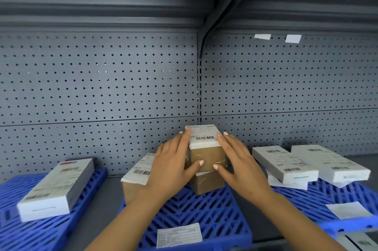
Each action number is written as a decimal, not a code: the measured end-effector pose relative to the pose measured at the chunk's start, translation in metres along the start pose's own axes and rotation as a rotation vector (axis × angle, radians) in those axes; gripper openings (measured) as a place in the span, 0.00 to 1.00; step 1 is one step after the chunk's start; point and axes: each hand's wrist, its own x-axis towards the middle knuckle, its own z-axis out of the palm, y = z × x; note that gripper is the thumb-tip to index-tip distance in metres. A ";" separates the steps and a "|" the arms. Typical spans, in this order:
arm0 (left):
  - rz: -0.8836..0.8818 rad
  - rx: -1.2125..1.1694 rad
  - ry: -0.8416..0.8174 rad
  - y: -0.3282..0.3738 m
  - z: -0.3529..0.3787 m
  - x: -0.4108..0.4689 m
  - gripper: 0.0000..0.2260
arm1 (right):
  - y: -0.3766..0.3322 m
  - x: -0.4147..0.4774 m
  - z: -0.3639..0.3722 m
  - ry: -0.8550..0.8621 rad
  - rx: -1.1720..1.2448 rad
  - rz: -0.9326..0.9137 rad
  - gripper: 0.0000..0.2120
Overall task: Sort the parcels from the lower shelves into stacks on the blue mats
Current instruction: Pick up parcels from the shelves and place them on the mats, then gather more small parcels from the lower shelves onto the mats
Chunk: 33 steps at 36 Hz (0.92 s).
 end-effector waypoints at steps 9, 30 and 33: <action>0.190 0.031 0.115 0.007 -0.017 -0.023 0.30 | -0.004 -0.026 -0.007 0.011 -0.037 0.018 0.34; 0.483 -0.160 -0.104 0.057 0.020 -0.097 0.25 | -0.043 -0.163 -0.046 -0.116 -0.157 0.143 0.29; 0.512 -0.211 -0.148 0.069 0.030 -0.107 0.25 | -0.044 -0.185 -0.053 -0.106 -0.168 0.190 0.28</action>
